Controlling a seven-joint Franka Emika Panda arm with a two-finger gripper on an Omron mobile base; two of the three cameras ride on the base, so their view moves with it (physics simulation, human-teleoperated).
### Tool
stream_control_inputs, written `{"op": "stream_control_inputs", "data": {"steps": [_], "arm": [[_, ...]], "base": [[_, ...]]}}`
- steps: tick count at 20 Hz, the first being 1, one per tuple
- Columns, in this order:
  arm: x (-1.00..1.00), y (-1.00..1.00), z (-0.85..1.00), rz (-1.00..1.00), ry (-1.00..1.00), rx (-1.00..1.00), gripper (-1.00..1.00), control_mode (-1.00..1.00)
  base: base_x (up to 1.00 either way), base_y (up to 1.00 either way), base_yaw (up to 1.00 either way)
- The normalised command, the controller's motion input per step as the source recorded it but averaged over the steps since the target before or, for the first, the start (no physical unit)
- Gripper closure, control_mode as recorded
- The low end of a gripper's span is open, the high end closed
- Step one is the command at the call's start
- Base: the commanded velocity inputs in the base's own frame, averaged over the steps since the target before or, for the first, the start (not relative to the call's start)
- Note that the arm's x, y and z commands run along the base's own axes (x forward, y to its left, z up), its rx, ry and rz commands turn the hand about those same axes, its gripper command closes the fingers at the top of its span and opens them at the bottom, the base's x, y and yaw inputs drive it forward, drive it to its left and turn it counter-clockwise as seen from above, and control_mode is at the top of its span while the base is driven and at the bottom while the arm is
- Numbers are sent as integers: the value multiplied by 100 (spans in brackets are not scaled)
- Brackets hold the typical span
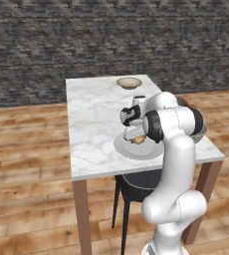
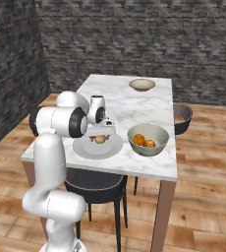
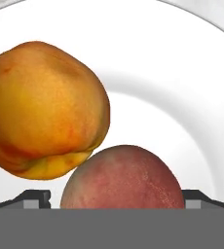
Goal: Take the fruits from the plate on the dining counter and place two fruits in each bowl.
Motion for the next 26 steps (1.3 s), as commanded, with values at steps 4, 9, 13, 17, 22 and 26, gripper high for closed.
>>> {"op": "stream_control_inputs", "data": {"steps": [4,9,13,17,22,26], "arm": [[0,0,-2,3,0,0,-100,-100],[0,0,-3,1,0,0,100,-100],[-7,0,0,0,0,0,100,-100],[-56,0,51,-7,0,5,100,-100],[-98,5,100,-6,-3,9,100,-100],[-100,22,93,-2,-12,1,100,-100]], "base": [[0,0,0],[0,0,0],[0,0,0],[0,0,0],[0,0,0],[0,0,0]]}}
